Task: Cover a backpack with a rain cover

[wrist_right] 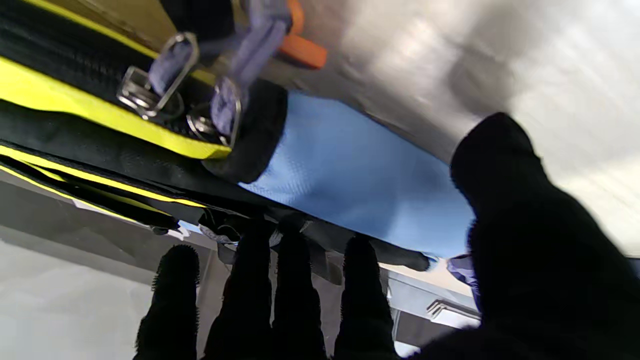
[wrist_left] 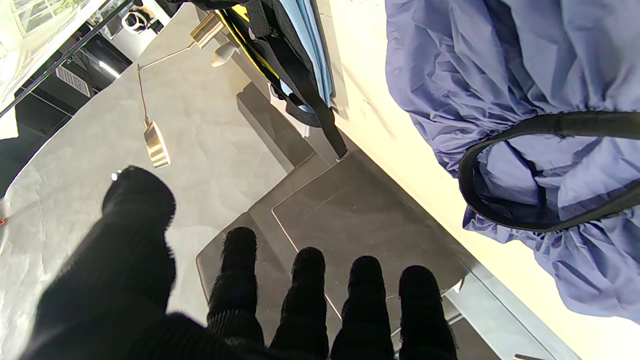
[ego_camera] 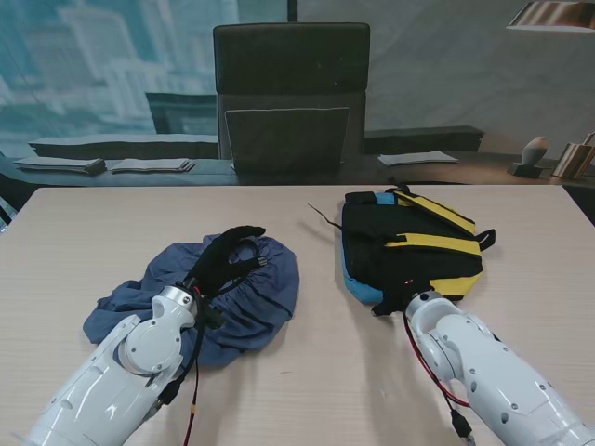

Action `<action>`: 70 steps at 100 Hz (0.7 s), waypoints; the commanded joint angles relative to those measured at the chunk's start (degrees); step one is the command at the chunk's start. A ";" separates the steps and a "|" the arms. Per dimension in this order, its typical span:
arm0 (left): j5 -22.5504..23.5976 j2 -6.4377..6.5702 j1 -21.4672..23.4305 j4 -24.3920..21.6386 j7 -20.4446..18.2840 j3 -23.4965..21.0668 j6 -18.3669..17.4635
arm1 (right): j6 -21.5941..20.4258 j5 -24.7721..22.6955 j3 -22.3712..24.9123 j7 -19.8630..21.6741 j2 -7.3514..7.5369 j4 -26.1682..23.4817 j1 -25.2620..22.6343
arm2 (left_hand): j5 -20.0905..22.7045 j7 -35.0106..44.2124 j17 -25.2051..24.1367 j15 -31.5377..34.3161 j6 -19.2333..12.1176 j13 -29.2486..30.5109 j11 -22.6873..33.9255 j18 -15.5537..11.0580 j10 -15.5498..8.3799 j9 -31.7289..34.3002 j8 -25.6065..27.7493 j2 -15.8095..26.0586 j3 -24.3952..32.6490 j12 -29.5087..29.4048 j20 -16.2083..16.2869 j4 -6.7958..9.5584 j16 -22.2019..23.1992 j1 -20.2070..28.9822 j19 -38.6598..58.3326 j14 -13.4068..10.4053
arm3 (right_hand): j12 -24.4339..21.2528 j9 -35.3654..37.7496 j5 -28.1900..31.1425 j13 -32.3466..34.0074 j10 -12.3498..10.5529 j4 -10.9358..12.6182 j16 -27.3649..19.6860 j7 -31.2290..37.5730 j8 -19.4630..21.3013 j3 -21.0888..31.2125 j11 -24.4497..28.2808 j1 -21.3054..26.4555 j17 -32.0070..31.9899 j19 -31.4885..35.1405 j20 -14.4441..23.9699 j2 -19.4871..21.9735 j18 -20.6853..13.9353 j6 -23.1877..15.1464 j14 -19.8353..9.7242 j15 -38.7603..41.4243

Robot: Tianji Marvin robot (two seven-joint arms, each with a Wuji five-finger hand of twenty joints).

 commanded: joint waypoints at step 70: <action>0.86 -0.13 -0.14 -0.20 -0.62 -0.11 -0.20 | 0.44 9.19 -5.88 -26.93 -4.17 14.48 6.67 | -0.70 -0.03 -0.81 -0.62 -1.84 -1.32 -0.42 0.07 -0.36 -1.59 0.76 -1.75 -1.52 -0.38 -0.95 1.39 -0.26 1.82 -1.16 -1.44 | 9.91 61.53 52.98 48.56 3.79 -11.43 13.00 28.44 2.50 45.19 8.73 7.51 24.54 21.40 9.27 -16.80 9.46 -11.83 6.55 30.75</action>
